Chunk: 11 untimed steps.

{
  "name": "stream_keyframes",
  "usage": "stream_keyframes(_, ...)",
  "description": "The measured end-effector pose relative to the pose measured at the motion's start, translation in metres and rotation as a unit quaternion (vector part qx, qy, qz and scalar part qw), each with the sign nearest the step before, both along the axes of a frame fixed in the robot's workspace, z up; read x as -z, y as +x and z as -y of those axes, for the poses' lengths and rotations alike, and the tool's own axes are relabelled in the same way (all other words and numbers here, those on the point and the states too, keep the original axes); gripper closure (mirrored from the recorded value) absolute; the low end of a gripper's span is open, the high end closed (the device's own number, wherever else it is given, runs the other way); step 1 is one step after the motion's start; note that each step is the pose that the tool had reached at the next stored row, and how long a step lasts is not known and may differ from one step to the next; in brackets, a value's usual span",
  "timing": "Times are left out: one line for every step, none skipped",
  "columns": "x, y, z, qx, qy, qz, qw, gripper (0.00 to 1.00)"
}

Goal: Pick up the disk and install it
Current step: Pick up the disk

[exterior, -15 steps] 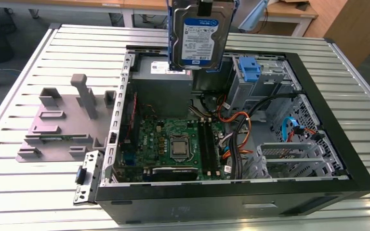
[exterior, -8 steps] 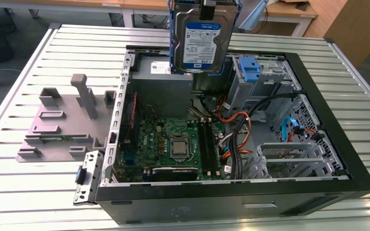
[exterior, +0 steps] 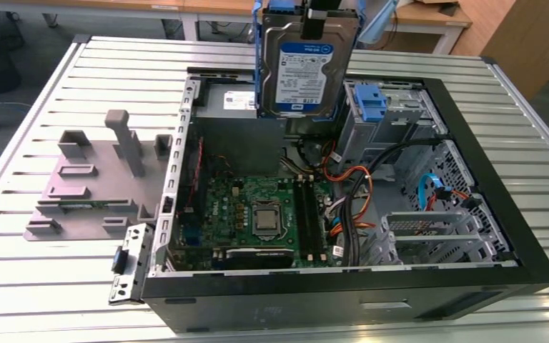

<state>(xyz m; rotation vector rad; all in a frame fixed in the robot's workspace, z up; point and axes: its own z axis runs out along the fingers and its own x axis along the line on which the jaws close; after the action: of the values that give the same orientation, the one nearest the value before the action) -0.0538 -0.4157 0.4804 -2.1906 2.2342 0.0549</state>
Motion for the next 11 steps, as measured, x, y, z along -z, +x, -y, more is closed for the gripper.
stream_keyframes(0.0002,0.0005,0.0023,0.0,0.0,0.0,1.0,0.65)
stream_keyframes(0.0003,0.0008,0.0044,0.0,-0.0001,0.0,1.0,0.65)
stream_keyframes(0.0005,0.0011,0.0069,0.0,0.0,0.0,1.0,0.65)
stream_keyframes(0.0008,0.0013,0.0093,0.0,0.0,0.0,1.0,0.65)
stream_keyframes(0.001,0.0016,0.0114,0.0,0.0,0.0,1.0,0.65)
stream_keyframes(0.0011,0.0019,0.0134,0.0,0.0,0.0,1.0,0.65)
stream_keyframes(0.0013,0.0022,0.0154,0.0,0.0,0.0,1.0,0.65)
stream_keyframes(0.0014,0.0025,0.0172,0.0,-0.0001,-0.0001,1.0,0.65)
stream_keyframes(0.0016,0.0027,0.0192,0.0,-0.0001,0.0,1.0,0.65)
stream_keyframes(0.0017,0.0028,0.021,0.0,0.0,0.0,1.0,0.65)
stream_keyframes(0.0019,0.003,0.0224,0.0,0.0,0.0,1.0,0.65)
